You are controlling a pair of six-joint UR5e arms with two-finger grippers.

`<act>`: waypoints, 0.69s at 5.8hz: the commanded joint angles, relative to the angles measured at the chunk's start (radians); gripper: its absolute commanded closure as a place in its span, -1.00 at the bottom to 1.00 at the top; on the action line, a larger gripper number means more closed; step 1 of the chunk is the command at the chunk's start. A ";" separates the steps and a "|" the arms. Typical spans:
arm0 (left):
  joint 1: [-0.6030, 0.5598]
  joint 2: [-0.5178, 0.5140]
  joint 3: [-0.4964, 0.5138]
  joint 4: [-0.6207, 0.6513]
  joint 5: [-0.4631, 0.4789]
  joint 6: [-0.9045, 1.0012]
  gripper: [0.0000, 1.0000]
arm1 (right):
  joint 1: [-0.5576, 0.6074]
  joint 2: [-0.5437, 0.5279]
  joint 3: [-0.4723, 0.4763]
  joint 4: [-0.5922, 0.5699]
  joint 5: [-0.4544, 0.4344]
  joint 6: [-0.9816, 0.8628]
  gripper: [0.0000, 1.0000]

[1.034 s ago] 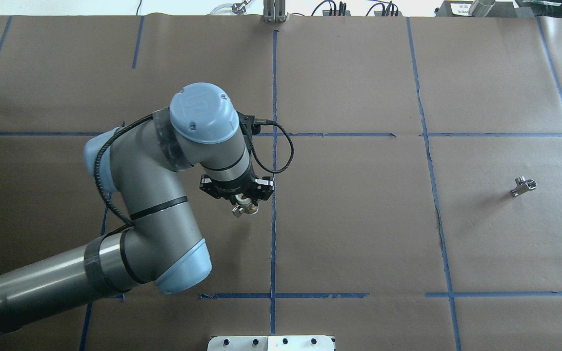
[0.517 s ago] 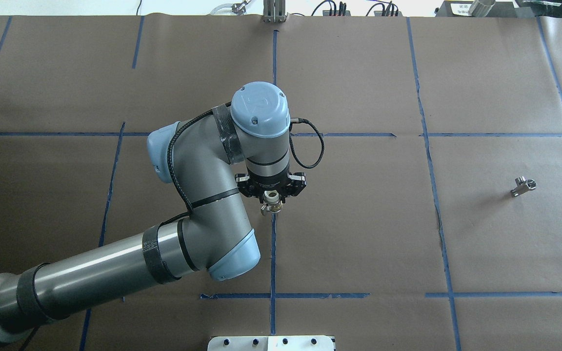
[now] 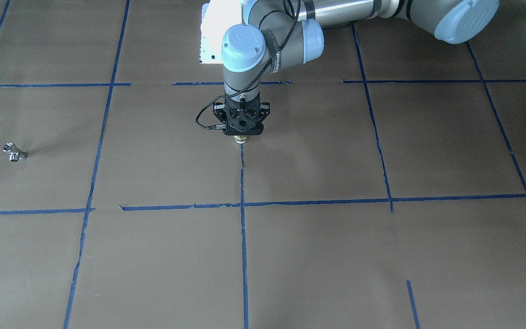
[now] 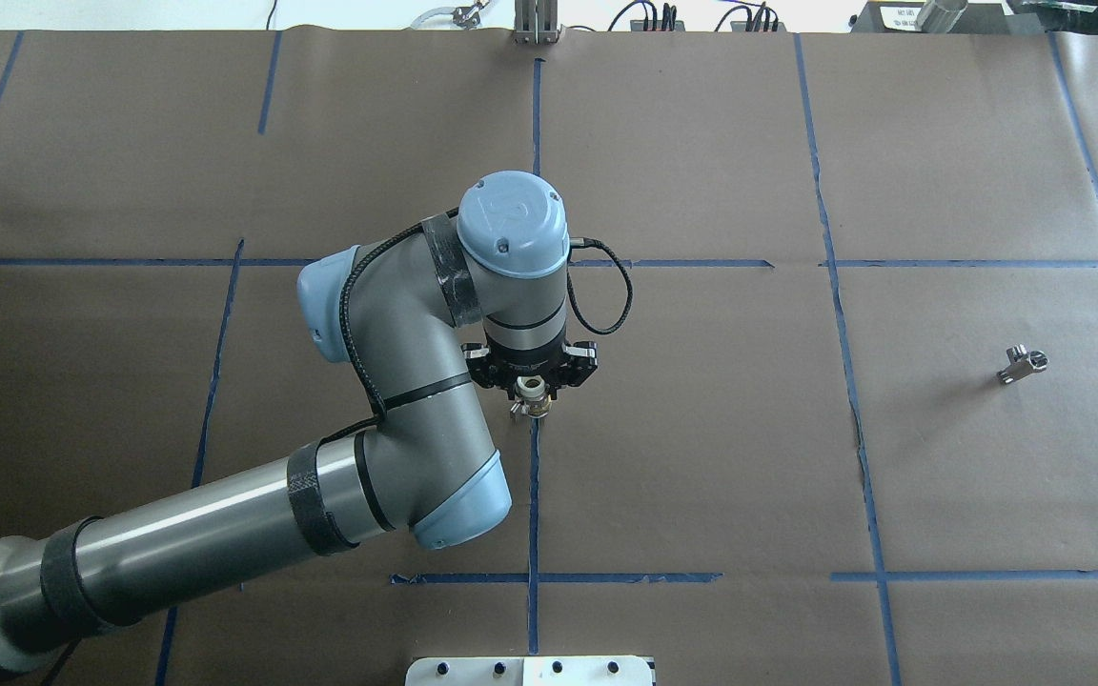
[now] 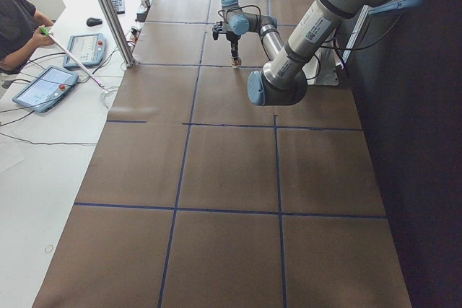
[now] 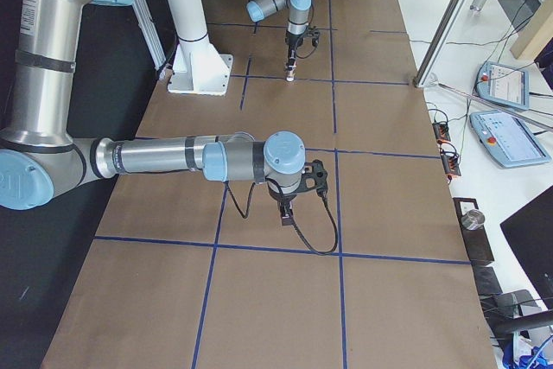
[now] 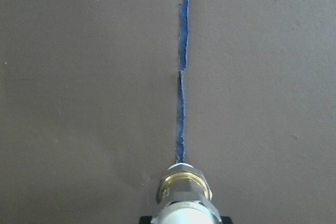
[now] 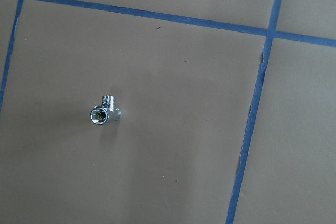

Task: Assemble PPR valve and pipe with both arms
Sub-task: 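Lower the valve upright onto the table center with the left gripper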

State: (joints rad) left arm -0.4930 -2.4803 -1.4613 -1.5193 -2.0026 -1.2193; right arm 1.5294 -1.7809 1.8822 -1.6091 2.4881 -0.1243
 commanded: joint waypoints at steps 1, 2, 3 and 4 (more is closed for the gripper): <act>0.001 0.003 0.002 -0.005 0.001 0.003 0.49 | 0.000 0.000 0.000 0.000 0.000 0.000 -1.00; 0.001 0.003 -0.001 -0.007 0.001 0.003 0.33 | 0.000 0.000 0.000 0.000 0.002 0.000 -1.00; 0.001 0.003 -0.002 -0.007 0.001 0.000 -0.31 | -0.002 0.000 -0.002 0.000 0.002 0.000 -1.00; 0.001 0.004 -0.005 -0.007 0.001 0.000 -0.57 | -0.002 0.000 -0.002 0.000 0.002 0.000 -1.00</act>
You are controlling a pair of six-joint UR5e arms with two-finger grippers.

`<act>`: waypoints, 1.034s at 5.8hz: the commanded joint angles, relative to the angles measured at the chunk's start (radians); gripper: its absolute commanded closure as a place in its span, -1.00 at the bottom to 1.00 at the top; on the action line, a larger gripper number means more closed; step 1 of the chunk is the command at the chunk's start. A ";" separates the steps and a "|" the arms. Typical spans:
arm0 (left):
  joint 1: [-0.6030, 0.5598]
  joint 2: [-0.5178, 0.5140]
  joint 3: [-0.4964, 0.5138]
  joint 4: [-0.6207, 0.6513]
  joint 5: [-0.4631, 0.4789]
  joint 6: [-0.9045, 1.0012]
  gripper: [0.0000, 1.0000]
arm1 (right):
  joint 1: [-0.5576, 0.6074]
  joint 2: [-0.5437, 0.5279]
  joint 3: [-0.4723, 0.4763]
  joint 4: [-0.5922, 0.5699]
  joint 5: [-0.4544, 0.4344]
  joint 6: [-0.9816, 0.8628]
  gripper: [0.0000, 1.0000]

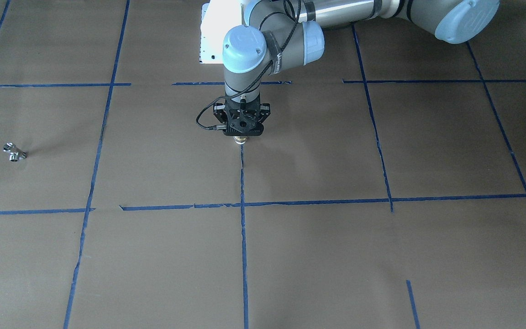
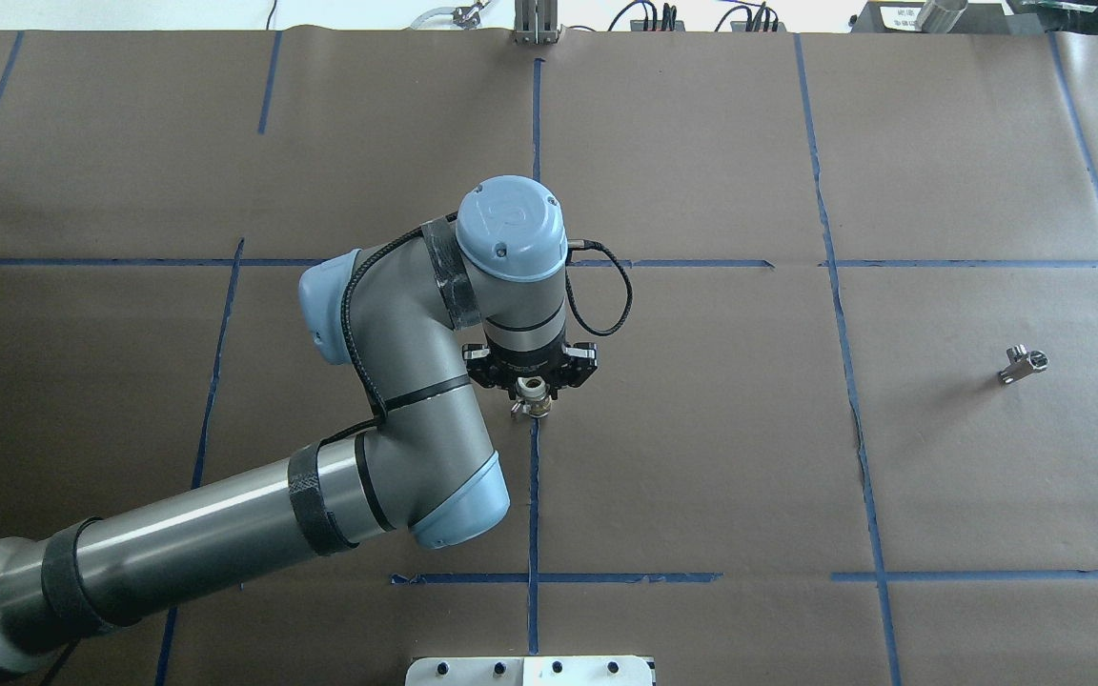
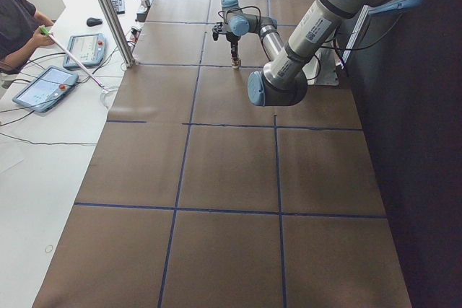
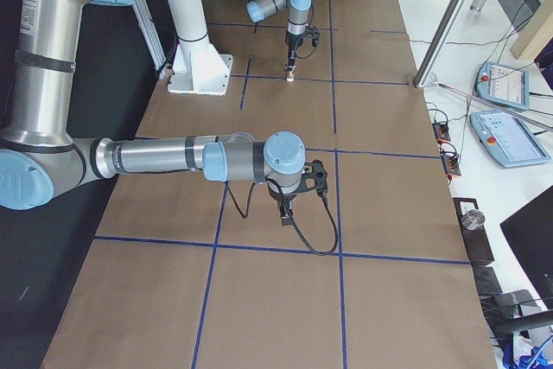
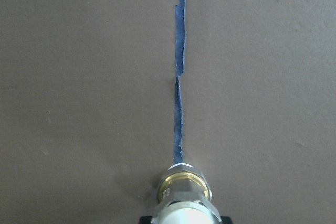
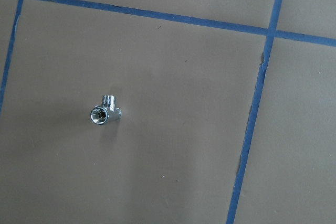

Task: Assemble PPR valve and pipe with both arms
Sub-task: 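Lower the valve upright onto the table center with the left gripper, then release the valve with the left gripper while the right gripper grasps the chrome fitting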

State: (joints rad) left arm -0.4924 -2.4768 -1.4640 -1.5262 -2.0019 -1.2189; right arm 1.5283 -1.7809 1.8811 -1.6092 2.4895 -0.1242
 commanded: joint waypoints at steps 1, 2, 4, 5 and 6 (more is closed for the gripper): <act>0.000 0.006 -0.006 -0.015 0.000 -0.002 -0.71 | 0.000 0.000 0.000 -0.002 0.000 0.002 -1.00; -0.003 0.006 -0.022 -0.046 0.000 -0.007 -0.81 | -0.034 0.002 0.001 0.003 -0.004 0.052 -1.00; -0.015 0.073 -0.186 -0.046 -0.002 -0.008 -0.83 | -0.202 0.008 -0.002 0.190 -0.065 0.362 -1.00; -0.018 0.094 -0.229 -0.049 -0.002 -0.010 -0.86 | -0.299 0.008 -0.003 0.327 -0.139 0.550 -1.00; -0.028 0.114 -0.269 -0.049 -0.002 -0.010 -0.86 | -0.400 0.011 -0.016 0.404 -0.220 0.659 -0.99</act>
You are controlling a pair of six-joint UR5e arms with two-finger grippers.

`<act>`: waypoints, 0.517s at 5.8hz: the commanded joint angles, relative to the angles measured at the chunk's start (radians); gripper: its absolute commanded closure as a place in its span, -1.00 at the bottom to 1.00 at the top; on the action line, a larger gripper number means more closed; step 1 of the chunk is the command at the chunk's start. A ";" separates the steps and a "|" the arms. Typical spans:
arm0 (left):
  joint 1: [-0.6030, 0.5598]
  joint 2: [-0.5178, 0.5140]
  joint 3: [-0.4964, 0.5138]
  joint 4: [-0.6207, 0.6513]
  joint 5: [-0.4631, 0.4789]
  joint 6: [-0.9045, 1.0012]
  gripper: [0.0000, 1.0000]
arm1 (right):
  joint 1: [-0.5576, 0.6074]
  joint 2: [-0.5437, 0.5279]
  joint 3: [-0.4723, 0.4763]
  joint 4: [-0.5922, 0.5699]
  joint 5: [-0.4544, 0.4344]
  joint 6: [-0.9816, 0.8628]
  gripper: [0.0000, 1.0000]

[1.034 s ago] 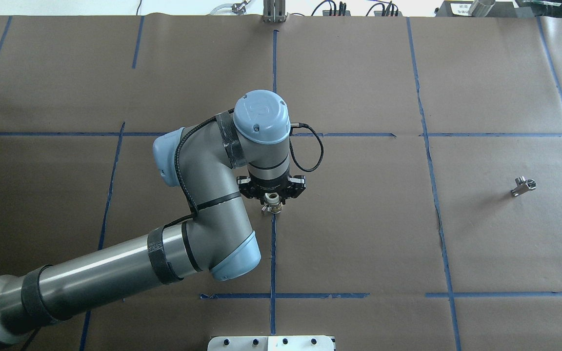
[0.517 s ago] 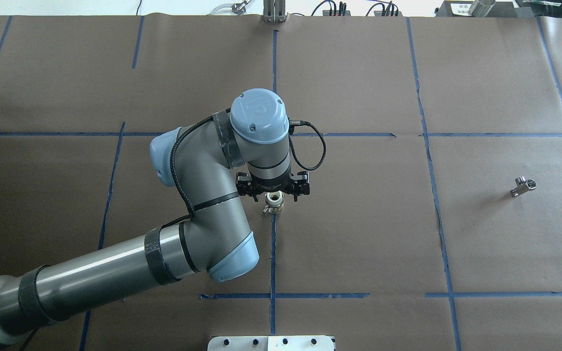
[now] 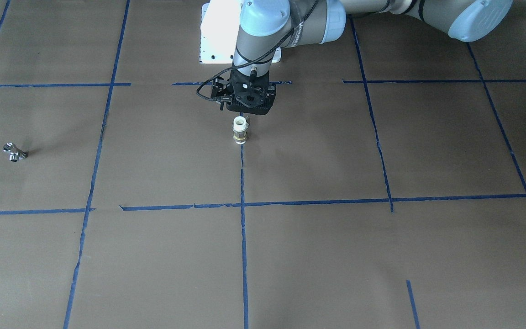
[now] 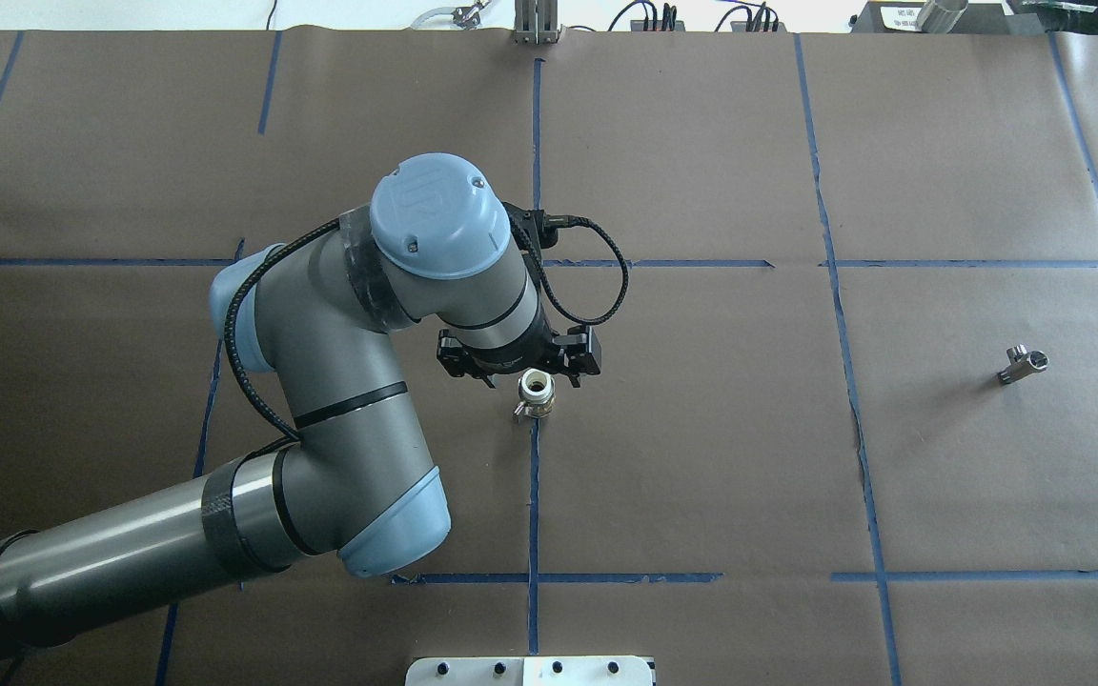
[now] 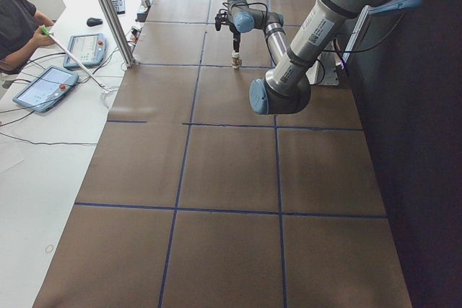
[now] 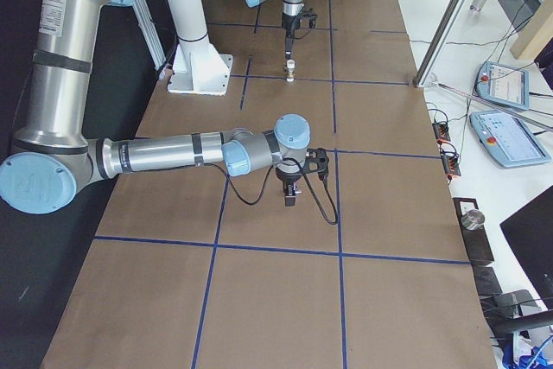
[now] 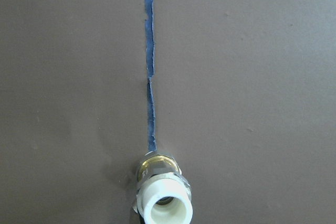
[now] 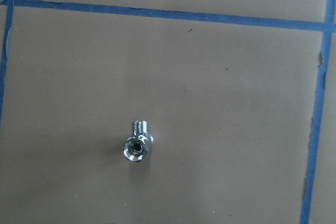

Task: Assemble PPR valve and pipe with both arms
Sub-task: 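Release the valve with the left gripper while the right gripper grasps the chrome fitting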

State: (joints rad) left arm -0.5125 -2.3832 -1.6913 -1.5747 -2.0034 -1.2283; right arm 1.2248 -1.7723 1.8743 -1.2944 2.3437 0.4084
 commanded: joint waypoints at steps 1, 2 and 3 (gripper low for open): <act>-0.009 0.028 -0.045 -0.008 0.000 0.001 -0.86 | -0.153 0.022 -0.033 0.143 -0.127 0.177 -0.97; -0.009 0.028 -0.045 -0.008 0.000 0.000 -0.86 | -0.181 0.055 -0.075 0.147 -0.130 0.191 -0.96; -0.011 0.030 -0.045 -0.014 0.000 0.001 -0.89 | -0.192 0.082 -0.102 0.147 -0.130 0.191 -0.92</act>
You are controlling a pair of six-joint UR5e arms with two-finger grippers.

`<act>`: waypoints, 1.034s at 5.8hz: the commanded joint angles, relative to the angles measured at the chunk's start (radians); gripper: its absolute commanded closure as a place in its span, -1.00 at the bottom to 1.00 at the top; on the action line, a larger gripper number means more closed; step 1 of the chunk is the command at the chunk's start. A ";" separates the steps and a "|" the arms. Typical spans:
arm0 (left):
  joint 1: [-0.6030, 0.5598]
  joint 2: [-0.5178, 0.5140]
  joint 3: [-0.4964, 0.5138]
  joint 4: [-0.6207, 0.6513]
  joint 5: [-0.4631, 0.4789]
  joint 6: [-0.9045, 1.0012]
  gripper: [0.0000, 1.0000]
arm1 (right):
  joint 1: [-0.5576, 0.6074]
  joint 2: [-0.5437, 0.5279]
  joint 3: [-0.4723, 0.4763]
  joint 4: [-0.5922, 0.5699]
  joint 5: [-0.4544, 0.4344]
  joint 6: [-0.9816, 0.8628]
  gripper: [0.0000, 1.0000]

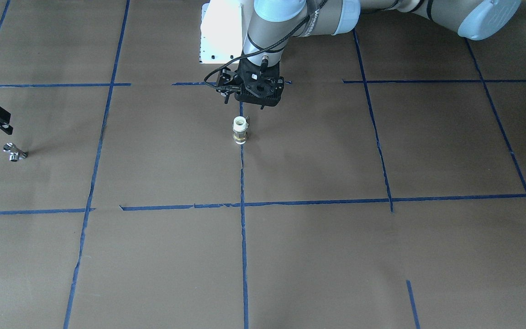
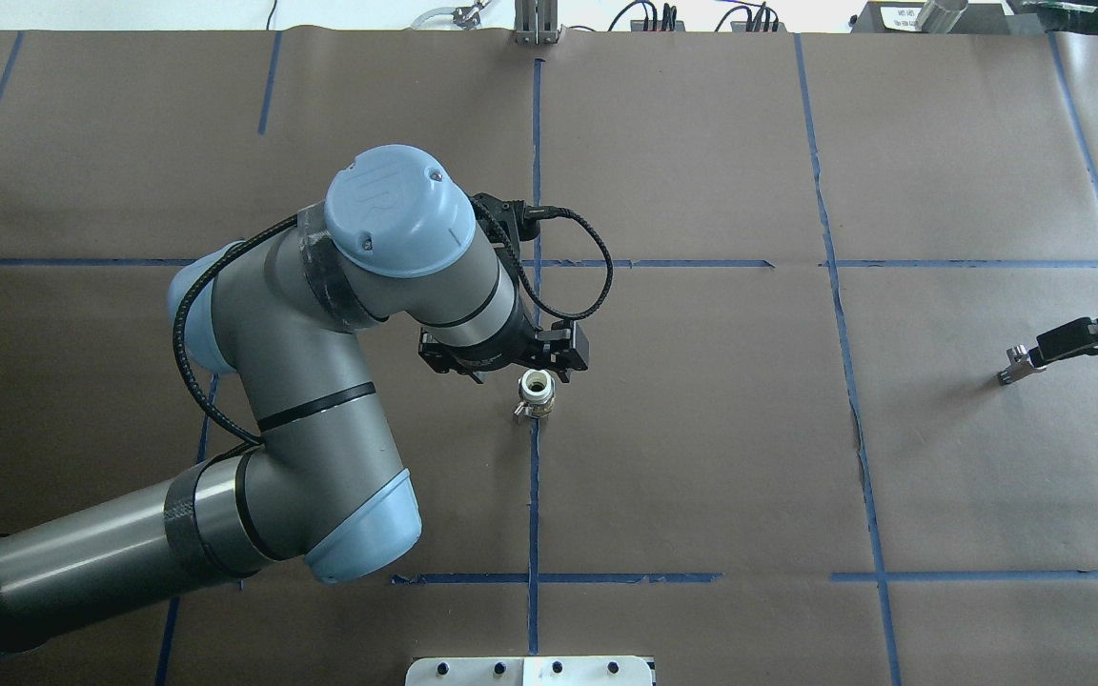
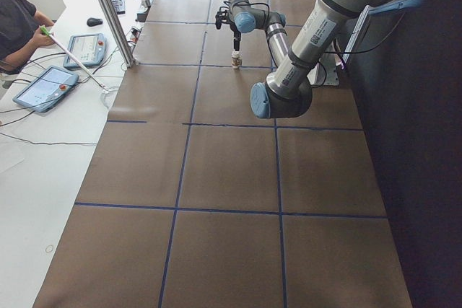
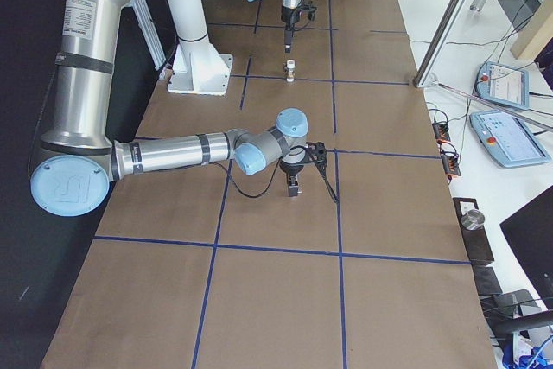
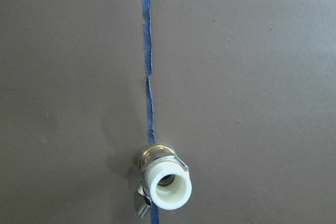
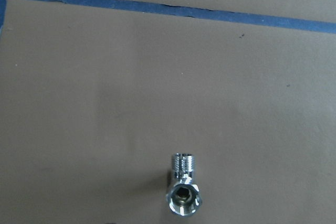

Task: Assemble PPR valve and pipe with both arms
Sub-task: 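Release the valve with the left gripper while the right gripper grasps the chrome fitting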

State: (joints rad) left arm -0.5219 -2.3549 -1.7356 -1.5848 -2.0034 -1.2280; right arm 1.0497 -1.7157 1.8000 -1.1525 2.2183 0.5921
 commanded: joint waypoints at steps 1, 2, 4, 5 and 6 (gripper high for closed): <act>-0.003 0.002 -0.001 -0.014 0.000 -0.002 -0.90 | -0.025 0.050 -0.060 0.007 -0.005 0.008 -0.85; -0.003 0.005 -0.001 -0.039 0.000 -0.034 -0.90 | -0.027 0.054 -0.088 0.005 -0.003 0.008 -0.86; -0.003 0.043 -0.002 -0.087 0.000 -0.041 -0.90 | -0.045 0.064 -0.114 0.005 -0.002 0.009 -0.86; -0.003 0.043 -0.008 -0.087 0.002 -0.041 -0.90 | -0.053 0.064 -0.116 0.005 -0.002 0.009 -0.79; -0.006 0.043 -0.009 -0.087 0.000 -0.041 -0.90 | -0.054 0.064 -0.116 0.005 -0.003 0.009 0.15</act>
State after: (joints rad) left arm -0.5261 -2.3127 -1.7429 -1.6708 -2.0026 -1.2683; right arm 0.9990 -1.6525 1.6855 -1.1474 2.2162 0.6013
